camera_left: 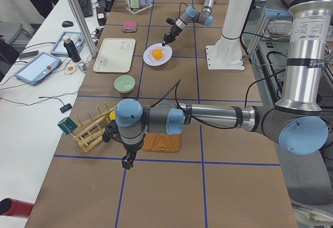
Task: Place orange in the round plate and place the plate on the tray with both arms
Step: 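Lift the plate with the right gripper and set it on the bear tray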
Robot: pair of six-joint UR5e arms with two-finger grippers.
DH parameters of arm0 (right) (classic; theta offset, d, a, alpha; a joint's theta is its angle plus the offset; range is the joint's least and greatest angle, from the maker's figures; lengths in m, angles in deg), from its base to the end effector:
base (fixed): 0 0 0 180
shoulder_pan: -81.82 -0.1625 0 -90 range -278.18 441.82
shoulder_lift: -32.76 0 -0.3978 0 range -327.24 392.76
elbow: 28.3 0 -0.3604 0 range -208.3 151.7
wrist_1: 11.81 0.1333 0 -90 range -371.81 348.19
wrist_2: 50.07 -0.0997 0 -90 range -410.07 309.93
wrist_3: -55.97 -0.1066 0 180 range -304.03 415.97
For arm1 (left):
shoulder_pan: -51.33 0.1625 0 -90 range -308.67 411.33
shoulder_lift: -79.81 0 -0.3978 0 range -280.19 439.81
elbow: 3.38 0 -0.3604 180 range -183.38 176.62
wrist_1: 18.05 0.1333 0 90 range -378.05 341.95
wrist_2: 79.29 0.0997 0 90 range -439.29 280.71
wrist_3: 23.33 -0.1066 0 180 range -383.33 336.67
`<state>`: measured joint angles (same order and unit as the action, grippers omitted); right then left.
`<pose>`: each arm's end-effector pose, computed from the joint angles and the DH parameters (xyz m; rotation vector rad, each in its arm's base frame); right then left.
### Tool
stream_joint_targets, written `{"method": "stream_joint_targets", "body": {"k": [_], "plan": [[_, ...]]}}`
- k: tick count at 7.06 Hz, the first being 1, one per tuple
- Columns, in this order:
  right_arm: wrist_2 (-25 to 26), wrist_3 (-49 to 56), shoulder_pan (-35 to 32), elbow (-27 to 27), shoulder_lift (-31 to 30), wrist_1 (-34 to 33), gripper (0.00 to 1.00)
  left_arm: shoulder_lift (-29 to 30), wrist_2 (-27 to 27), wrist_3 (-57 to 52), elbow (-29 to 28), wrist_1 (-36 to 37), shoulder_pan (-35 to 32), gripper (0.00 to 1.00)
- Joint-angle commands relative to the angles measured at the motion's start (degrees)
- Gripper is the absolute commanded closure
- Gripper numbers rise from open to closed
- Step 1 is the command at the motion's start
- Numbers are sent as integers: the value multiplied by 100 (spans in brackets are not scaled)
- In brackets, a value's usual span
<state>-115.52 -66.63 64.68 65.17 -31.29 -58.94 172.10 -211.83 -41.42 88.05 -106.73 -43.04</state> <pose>-0.5312 -0.3497 0.2777 0.2093 -1.3429 1.0071 -0.0975 -0.4724 0.6109 0.1842 0.7222 0.2439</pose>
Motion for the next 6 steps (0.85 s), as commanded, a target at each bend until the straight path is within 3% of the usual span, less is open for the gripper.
{"method": "stream_joint_targets", "body": {"k": [1,3,5,6], "plan": [[268,-185,-88,-48,-46,1079,100,0,0,95,16,0,-3,1],[506,-316,-315,-83,-11,1381,100,-43,0,139,59,0,-3,1],[586,-614,-762,-827,338,1731,100,-96,0,349,234,0,-3,1],[533,-677,-1035,-1509,758,1752,100,-105,0,403,262,0,6,1]]}}
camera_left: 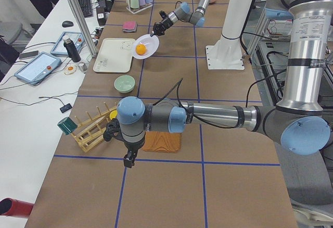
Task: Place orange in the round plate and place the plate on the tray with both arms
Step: 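Lift the plate with the right gripper and set it on the bear tray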
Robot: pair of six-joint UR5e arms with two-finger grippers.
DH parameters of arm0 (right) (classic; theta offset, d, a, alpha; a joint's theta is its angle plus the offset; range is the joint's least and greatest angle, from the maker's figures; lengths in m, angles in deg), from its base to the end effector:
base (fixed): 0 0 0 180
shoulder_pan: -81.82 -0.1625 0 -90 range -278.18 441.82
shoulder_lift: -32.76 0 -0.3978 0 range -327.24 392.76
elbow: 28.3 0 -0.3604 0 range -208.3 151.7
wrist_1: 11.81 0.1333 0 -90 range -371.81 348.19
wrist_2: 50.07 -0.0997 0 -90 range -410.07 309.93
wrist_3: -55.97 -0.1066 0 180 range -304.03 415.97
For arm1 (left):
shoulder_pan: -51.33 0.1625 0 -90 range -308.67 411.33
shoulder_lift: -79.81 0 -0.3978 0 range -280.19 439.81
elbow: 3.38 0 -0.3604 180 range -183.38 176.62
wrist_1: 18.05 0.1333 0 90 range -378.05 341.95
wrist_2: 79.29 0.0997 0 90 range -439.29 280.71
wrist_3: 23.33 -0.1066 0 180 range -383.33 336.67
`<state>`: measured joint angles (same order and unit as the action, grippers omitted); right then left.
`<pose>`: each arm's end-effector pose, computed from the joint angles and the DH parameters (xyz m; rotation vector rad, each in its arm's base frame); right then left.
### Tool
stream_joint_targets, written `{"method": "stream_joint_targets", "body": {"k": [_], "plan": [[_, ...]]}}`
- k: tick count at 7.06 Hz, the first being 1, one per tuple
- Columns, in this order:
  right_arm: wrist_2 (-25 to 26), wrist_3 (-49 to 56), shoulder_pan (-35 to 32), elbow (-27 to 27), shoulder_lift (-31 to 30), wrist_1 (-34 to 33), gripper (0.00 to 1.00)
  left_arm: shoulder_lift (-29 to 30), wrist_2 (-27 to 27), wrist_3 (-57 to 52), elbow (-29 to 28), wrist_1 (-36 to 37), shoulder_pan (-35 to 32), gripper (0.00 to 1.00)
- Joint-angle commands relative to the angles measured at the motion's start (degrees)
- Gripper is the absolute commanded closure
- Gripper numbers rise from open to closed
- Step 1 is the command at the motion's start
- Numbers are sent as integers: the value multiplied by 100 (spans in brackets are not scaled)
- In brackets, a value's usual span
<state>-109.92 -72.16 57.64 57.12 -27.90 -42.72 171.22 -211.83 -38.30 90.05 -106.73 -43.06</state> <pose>-0.4932 -0.4263 0.2691 0.2721 -1.5883 1.2450 -0.0973 -0.4672 0.6020 0.1829 0.7231 0.1988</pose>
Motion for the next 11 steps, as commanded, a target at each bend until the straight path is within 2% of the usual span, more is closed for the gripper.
{"method": "stream_joint_targets", "body": {"k": [1,2,3,4,6,7,8,9,10,11], "plan": [[-149,-316,-612,-1111,815,121,100,-9,0,91,52,9,17,1],[-202,-727,-806,-1698,1202,103,100,-9,0,187,61,0,17,1],[-203,-975,-1051,-2739,1893,94,100,0,0,188,61,0,17,1],[-212,-1003,-1106,-3298,2178,85,100,9,0,196,70,0,17,1],[-255,-960,-1037,-3479,2270,50,100,17,0,197,61,0,17,1],[-229,-829,-888,-3427,2234,24,92,26,0,205,61,0,17,1],[-247,-532,-809,-3226,2173,-46,47,18,0,205,61,0,17,1],[-360,19,-764,-2633,1937,-638,22,-17,0,205,52,0,17,1],[-535,460,-764,-1939,1691,-1244,1,-96,0,205,44,9,17,1],[-1024,1169,-790,-1402,1550,-1868,0,-175,-87,205,35,9,17,1]]}}
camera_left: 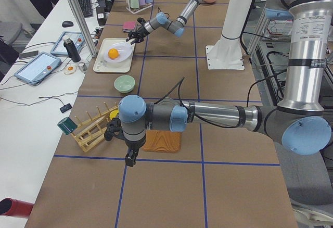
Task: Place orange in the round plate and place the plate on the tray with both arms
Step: 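Lift the plate with the right gripper and set it on the bear tray, then release the plate and withdraw the right arm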
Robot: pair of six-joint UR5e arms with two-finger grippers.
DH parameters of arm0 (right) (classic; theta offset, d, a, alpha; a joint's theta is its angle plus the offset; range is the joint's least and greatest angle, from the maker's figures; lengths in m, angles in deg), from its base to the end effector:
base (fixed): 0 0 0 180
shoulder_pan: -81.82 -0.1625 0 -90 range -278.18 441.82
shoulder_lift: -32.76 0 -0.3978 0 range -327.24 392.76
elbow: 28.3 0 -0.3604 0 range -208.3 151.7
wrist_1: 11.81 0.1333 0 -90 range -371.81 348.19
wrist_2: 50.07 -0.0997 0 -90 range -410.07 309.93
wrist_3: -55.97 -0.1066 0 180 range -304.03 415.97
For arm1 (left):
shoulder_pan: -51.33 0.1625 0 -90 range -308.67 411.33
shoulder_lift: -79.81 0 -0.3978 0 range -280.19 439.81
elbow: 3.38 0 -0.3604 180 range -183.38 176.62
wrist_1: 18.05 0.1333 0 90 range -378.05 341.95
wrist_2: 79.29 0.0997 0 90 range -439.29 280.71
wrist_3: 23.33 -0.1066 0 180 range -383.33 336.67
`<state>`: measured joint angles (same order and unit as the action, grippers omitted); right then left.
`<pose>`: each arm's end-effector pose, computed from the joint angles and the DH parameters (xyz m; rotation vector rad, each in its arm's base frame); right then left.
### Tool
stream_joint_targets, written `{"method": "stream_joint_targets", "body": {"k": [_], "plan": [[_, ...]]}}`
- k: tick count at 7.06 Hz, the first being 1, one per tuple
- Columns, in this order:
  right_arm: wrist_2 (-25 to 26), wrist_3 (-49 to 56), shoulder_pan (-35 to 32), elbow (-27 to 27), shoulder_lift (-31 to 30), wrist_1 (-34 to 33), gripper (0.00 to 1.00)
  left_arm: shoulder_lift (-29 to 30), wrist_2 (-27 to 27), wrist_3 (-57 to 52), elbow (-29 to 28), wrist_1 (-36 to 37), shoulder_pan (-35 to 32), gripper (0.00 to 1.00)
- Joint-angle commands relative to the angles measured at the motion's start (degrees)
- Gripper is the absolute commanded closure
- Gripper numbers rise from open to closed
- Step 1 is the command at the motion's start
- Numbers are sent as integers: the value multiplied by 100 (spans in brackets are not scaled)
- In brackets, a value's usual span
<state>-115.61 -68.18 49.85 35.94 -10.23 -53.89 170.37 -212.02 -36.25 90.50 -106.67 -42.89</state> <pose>-0.5449 -0.5492 0.2444 0.3784 -1.2889 1.2467 -0.0952 -0.4612 0.6053 0.1616 0.7305 0.1646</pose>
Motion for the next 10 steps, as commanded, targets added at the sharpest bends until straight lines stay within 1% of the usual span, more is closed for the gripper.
{"method": "stream_joint_targets", "body": {"k": [1,2,3,4,5,6,7,8,9,10], "plan": [[-1069,1648,-228,1200,-271,-1558,0,-108,-86,18,-10,12,0,1],[-1945,2744,-605,1797,-524,-2227,0,-108,-95,401,25,3,0,1],[-2876,3782,-1104,2273,-805,-2852,0,-117,-86,344,60,-6,0,1],[-3755,5159,-1719,2565,-982,-3397,0,-282,-86,413,208,-119,0,1],[-4660,6591,-2456,2846,-1332,-3873,0,-406,-95,674,419,-155,-9,1],[-5357,8337,-3203,3066,-1762,-4373,0,-581,-86,1155,786,-155,0,1],[-5573,10042,-3793,3173,-2201,-4805,0,-626,-95,1152,964,-68,0,1],[-5592,11147,-4243,3296,-2614,-5122,0,-644,-95,1143,966,-67,-9,1],[-6045,11897,-4682,3349,-2958,-5413,0,-749,-217,1134,922,-111,0,1],[-6659,12601,-5200,3515,-3657,-5389,0,-767,-427,1125,896,-129,-9,1]]}}
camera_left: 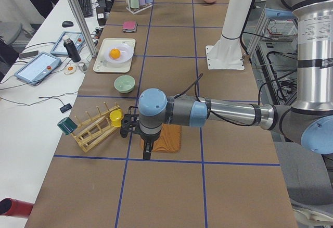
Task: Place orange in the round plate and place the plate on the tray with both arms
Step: 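Release the plate and withdraw the right arm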
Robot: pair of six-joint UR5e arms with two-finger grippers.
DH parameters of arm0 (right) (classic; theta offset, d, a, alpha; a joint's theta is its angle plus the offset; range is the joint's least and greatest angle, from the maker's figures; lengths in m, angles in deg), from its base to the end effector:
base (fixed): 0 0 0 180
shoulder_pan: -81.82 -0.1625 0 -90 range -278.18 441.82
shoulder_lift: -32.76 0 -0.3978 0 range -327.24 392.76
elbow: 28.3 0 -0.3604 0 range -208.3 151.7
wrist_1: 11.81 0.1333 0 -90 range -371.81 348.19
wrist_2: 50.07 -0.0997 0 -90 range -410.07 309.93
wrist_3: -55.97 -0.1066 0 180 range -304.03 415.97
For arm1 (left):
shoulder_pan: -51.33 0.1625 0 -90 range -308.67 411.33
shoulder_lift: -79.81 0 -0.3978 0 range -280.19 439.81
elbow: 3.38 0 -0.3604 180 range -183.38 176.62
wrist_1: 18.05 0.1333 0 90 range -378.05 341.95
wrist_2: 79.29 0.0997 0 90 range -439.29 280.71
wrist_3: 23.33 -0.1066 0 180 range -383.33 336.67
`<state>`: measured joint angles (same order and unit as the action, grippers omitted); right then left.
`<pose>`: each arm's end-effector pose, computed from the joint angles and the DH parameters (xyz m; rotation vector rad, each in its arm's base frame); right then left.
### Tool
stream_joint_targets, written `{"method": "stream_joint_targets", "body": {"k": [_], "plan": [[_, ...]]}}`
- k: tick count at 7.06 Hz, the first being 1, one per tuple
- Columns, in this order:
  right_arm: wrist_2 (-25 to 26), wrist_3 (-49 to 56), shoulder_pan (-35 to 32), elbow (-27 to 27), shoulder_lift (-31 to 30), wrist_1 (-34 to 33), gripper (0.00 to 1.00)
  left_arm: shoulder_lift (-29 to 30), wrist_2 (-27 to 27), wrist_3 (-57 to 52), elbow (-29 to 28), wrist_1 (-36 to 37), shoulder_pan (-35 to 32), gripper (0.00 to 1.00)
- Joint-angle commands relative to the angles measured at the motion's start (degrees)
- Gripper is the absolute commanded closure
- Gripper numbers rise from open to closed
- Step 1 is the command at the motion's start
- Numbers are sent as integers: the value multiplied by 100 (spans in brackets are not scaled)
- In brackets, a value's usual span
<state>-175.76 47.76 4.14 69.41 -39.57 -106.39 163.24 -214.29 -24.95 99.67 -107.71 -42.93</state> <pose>-0.0522 -0.5723 0.4326 0.2360 -0.6693 -0.1817 -0.0889 -0.4143 0.5813 0.1417 0.7783 -0.0016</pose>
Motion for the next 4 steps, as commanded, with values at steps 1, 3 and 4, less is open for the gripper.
{"method": "stream_joint_targets", "body": {"k": [1,3,4], "plan": [[-676,1633,-904,491,-1391,-139,0,-212,-210,-13,161,-103,3,1],[-588,1753,-1057,556,-1801,-130,0,-239,-193,-4,58,-147,-5,1],[-579,1701,-1048,504,-1819,-121,0,-257,-245,22,31,-113,3,1]]}}
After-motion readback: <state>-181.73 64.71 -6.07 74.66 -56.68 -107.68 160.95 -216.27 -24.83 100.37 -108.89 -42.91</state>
